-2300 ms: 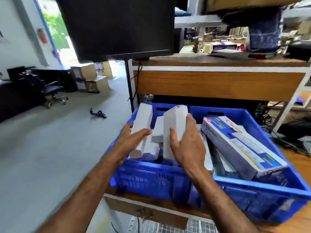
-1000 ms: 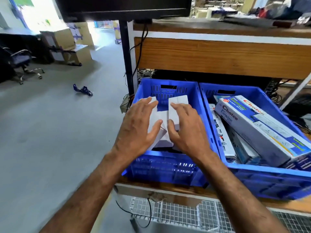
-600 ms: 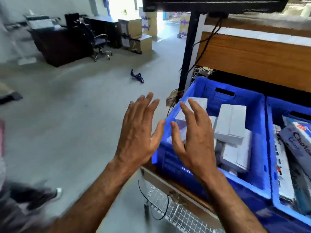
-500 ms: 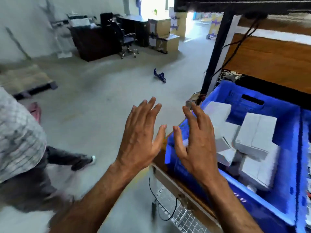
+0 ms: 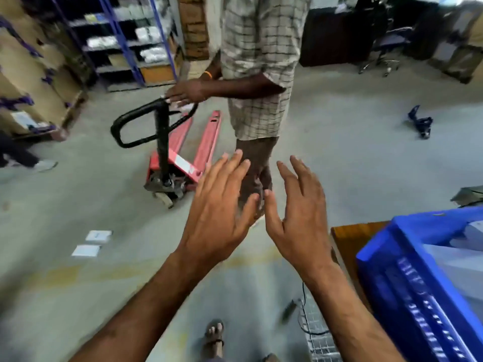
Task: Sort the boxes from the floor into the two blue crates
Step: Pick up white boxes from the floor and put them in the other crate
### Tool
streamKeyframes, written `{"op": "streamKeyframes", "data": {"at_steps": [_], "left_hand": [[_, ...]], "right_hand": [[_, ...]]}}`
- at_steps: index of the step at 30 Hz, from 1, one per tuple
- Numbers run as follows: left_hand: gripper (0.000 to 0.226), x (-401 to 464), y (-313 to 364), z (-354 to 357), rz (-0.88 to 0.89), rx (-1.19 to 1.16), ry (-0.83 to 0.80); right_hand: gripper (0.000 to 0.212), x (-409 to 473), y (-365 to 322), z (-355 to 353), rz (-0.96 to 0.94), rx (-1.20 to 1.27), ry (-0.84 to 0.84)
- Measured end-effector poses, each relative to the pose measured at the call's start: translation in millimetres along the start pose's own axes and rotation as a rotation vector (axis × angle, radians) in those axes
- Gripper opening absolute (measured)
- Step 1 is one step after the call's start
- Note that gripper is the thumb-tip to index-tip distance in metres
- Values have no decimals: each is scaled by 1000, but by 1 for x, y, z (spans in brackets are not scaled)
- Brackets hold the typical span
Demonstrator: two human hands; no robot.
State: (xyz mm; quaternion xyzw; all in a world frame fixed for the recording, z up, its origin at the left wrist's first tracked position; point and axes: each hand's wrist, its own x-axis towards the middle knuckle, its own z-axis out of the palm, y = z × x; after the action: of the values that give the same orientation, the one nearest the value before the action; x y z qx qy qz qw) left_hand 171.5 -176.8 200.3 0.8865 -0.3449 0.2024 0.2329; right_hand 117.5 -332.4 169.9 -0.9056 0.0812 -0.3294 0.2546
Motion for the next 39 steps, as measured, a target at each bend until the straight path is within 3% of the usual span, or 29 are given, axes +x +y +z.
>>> {"op": "streamKeyframes", "data": {"at_steps": [15, 23, 39], "left_hand": [[57, -124, -75, -95, -307, 218, 167], [57, -221, -114, -152, -555, 287, 199], [58, -377, -145, -242, -851, 442, 314]], "right_hand": [[50, -35, -137, 75, -356, 232, -103], [49, -91, -218, 117, -519, 257, -287], [55, -178, -361, 158, -749, 354, -509]]}}
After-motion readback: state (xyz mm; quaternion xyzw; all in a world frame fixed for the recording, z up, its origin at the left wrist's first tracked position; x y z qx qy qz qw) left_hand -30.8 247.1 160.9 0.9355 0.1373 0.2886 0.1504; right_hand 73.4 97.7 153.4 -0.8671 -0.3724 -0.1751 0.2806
